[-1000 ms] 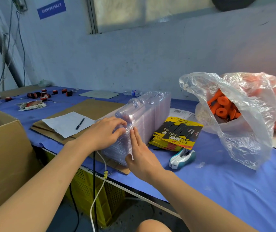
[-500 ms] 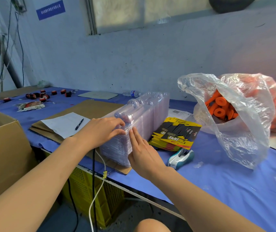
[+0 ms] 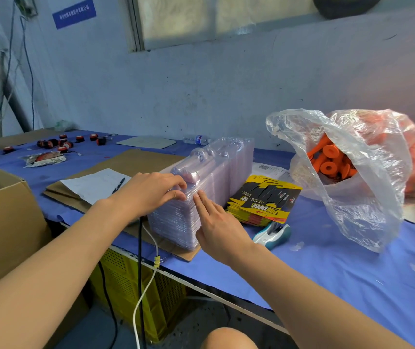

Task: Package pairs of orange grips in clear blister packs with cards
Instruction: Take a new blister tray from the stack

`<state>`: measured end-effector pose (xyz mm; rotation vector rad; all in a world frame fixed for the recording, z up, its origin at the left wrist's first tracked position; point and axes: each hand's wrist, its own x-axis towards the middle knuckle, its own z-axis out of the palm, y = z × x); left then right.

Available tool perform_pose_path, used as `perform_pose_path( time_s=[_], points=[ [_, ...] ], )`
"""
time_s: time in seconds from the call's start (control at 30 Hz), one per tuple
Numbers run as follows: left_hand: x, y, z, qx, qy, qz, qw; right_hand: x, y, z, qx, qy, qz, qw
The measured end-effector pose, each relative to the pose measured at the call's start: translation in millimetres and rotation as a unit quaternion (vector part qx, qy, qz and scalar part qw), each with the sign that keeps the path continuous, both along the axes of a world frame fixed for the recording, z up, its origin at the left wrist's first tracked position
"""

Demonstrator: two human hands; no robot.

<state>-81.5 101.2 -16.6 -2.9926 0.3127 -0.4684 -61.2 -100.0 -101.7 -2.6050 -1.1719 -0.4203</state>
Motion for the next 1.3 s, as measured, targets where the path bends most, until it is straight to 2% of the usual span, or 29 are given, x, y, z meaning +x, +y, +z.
perform_pose_path(
  time_s=[0.17, 0.4, 0.47, 0.57, 0.7, 0.8, 0.93, 1.13, 1.3],
  points=[
    [3, 0, 5, 0.017, 0.008, -0.008, 1.0, 4, -6, 7, -0.024, -0.003, 0.009, 1.0],
    [1, -1, 11, 0.049, -0.003, -0.041, 0.998, 12, -9, 32, 0.021, -0.046, 0.013, 0.999],
    [-2, -1, 8, 0.11, -0.04, -0.055, 0.992, 13, -8, 36, 0.015, -0.058, 0.011, 0.998],
    [-10, -2, 0, 0.2, -0.138, -0.125, 0.962, 13, -6, 38, 0.021, -0.049, 0.006, 0.999],
    [-18, -2, -6, 0.256, -0.205, -0.181, 0.927, 13, -6, 36, 0.033, -0.027, 0.002, 0.999],
    [-16, -8, -3, 0.222, -0.24, -0.182, 0.928, 13, -5, 36, 0.055, -0.039, -0.002, 0.998],
    [-16, -14, 10, 0.169, -0.284, -0.126, 0.935, 18, 0, 45, 0.1, -0.057, -0.022, 0.993],
    [-10, -28, 37, 0.084, -0.333, -0.061, 0.937, 43, 13, 102, 0.111, -0.06, -0.068, 0.99],
    [4, -38, 46, -0.038, -0.289, -0.022, 0.956, 51, 19, 135, 0.128, -0.108, -0.119, 0.979]
  ],
)
